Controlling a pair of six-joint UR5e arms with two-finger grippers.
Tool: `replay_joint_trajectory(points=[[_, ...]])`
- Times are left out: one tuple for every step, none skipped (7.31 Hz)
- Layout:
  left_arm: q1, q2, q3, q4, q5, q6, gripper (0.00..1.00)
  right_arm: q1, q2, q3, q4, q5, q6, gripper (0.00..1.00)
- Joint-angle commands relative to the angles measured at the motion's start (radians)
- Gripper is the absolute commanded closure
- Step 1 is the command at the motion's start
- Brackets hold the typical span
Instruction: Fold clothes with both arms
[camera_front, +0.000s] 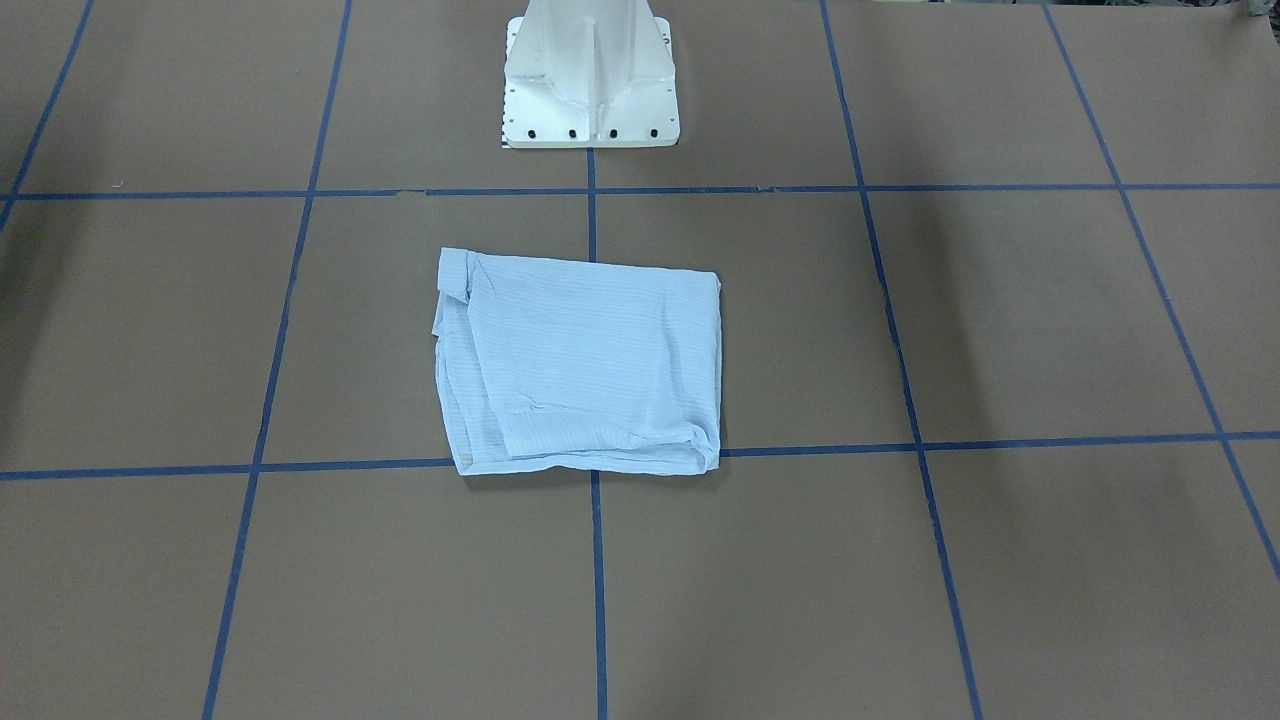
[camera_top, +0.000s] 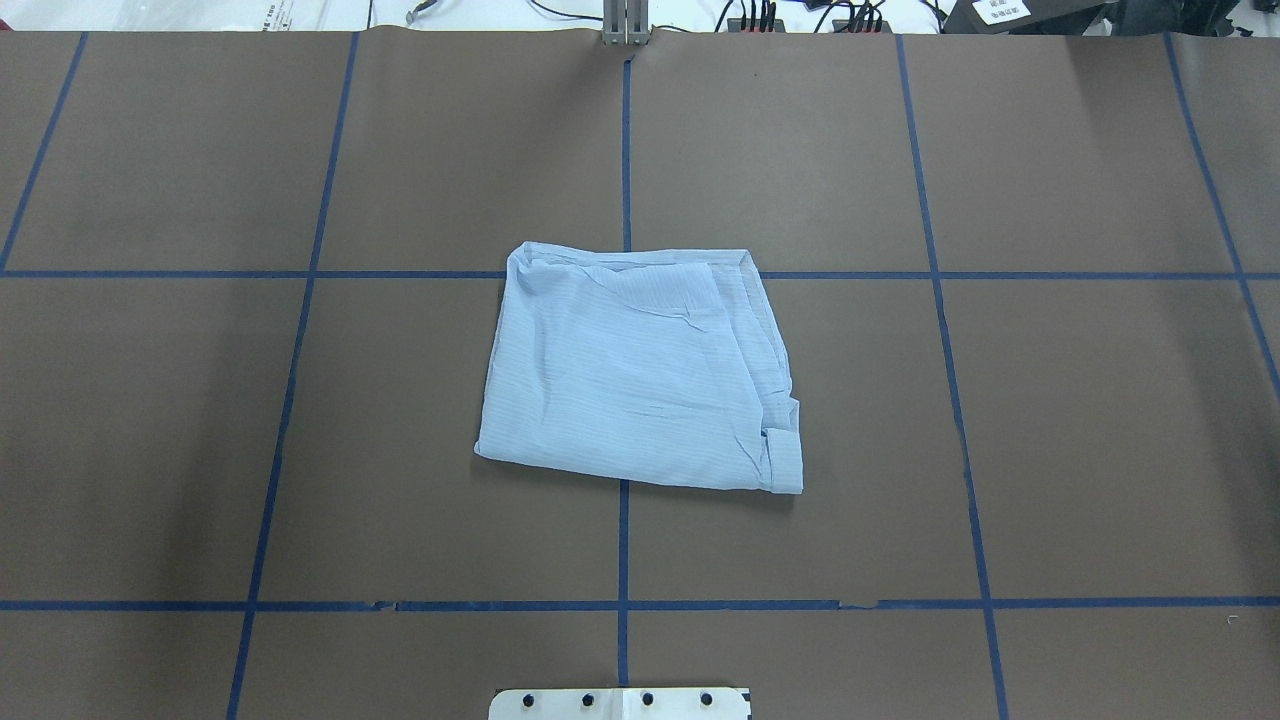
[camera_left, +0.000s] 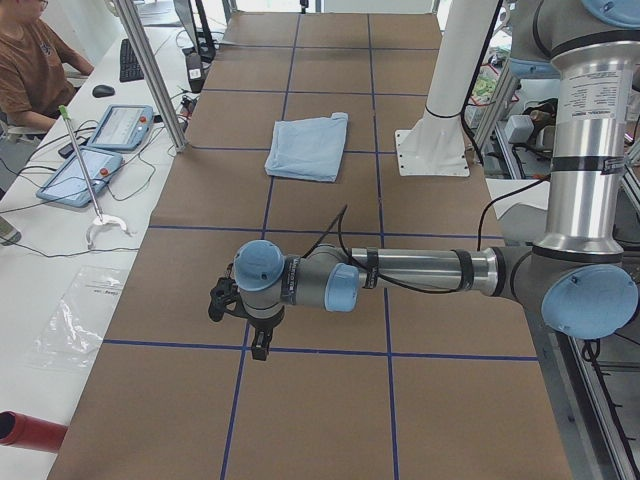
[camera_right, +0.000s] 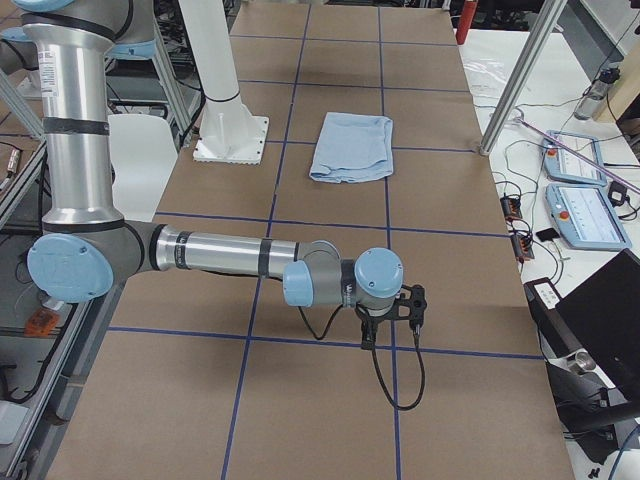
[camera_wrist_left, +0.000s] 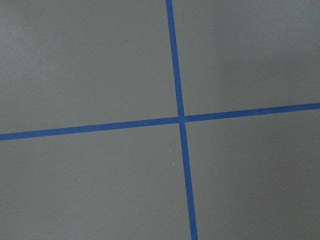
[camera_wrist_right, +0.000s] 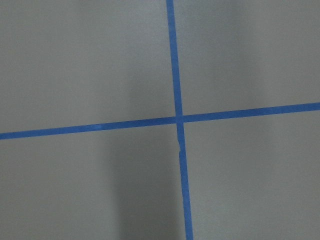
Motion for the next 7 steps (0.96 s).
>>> replay_joint_trajectory(points=[[0.000,0.001,-0.011,0.001,0.002,-0.006,0.00,0.011,-0.033,0.015,0.037,-0.058,0.002,0.00],[-0.002,0.001,-0.011,0.001,0.000,-0.007,0.00,0.010,-0.032,0.017,0.036,-0.068,0.002,0.00],[-0.002,0.001,-0.012,0.003,-0.002,-0.007,0.00,0.011,-0.032,0.017,0.036,-0.068,0.003,0.00],[-0.002,0.009,-0.023,0.006,-0.005,-0.005,0.00,0.010,-0.032,0.017,0.036,-0.066,0.003,0.00],[-0.003,0.018,-0.049,0.013,-0.005,-0.005,0.00,0.010,-0.032,0.015,0.034,-0.065,0.003,0.00],[-0.005,0.018,-0.063,0.038,-0.005,-0.005,0.00,0.010,-0.032,0.015,0.034,-0.065,0.006,0.00],[-0.003,0.018,-0.064,0.043,-0.005,-0.005,0.00,0.010,-0.032,0.015,0.033,-0.065,0.006,0.00]])
